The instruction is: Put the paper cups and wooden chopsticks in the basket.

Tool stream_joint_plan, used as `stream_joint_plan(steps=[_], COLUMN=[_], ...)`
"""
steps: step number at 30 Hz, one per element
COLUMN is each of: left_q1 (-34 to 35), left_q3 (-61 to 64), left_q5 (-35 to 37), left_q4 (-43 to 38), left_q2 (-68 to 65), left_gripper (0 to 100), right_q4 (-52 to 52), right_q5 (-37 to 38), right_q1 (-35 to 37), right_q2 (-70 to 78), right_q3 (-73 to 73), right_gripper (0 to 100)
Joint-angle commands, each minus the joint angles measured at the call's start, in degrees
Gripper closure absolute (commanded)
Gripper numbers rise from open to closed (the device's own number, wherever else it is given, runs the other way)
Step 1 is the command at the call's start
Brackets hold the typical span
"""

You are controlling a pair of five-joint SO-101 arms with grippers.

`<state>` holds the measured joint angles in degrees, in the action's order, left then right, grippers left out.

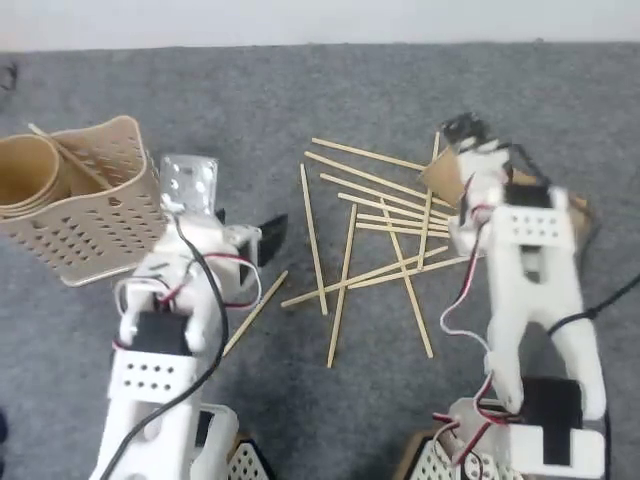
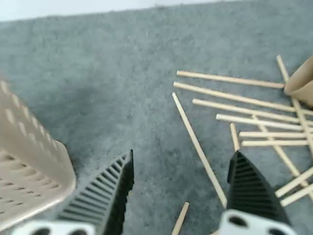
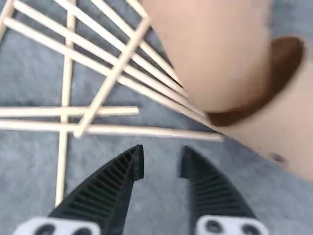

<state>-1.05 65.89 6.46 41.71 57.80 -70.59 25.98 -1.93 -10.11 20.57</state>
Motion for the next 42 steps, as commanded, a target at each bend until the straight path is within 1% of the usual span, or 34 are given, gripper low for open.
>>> stream_joint_plan(steps=[1, 5, 9, 12, 15, 19, 23, 28, 33, 35, 37, 42], left_q1=[0.2, 0.2, 0.2, 0.2, 0.2, -0.1, -0.3, -0.4, -0.4, -0.4, -0.4, -0.4], left_q3=[3.9, 7.2, 12.2, 14.2, 14.4, 14.4, 15.1, 15.3, 15.3, 15.3, 15.3, 15.3], left_q5=[1.1, 4.0, 4.0, 4.1, 4.2, 4.2, 4.2, 4.2, 4.2, 4.2, 4.2, 4.2], left_q4=[-4.5, -4.9, -11.9, -14.9, -15.1, -15.4, -17.9, -18.5, -18.5, -18.5, -18.5, -18.5], left_q2=[2.4, 3.1, 3.1, 3.0, 3.1, 3.0, 2.7, 2.7, 2.7, 2.7, 2.7, 2.7], left_gripper=[71, 71, 71, 71, 71, 71, 71, 71, 71, 71, 71, 71], right_q4=[-12.7, -20.2, -21.8, -20.4, -17.0, -12.6, -10.6, -11.4, -17.7, -20.7, -23.5, -31.6], right_q5=[1.3, 1.2, 1.7, 2.6, 6.9, 10.3, 11.0, 11.0, 11.1, 13.4, 15.5, 15.8], right_q1=[-1.2, 1.0, 4.3, 6.4, 8.1, 9.4, 9.3, 9.3, 9.2, 8.8, 7.5, 3.5], right_q2=[2.9, 9.9, 16.0, 21.3, 28.0, 37.9, 47.9, 59.6, 67.8, 69.9, 71.0, 70.6], right_q3=[-16.3, -28.0, -40.3, -49.8, -57.1, -64.5, -73.8, -87.5, -97.1, -99.3, -101.8, -109.6], right_gripper=[75.7, 75.7, 75.7, 75.7, 75.7, 75.7, 75.7, 75.7, 75.7, 75.7, 75.7, 75.7])
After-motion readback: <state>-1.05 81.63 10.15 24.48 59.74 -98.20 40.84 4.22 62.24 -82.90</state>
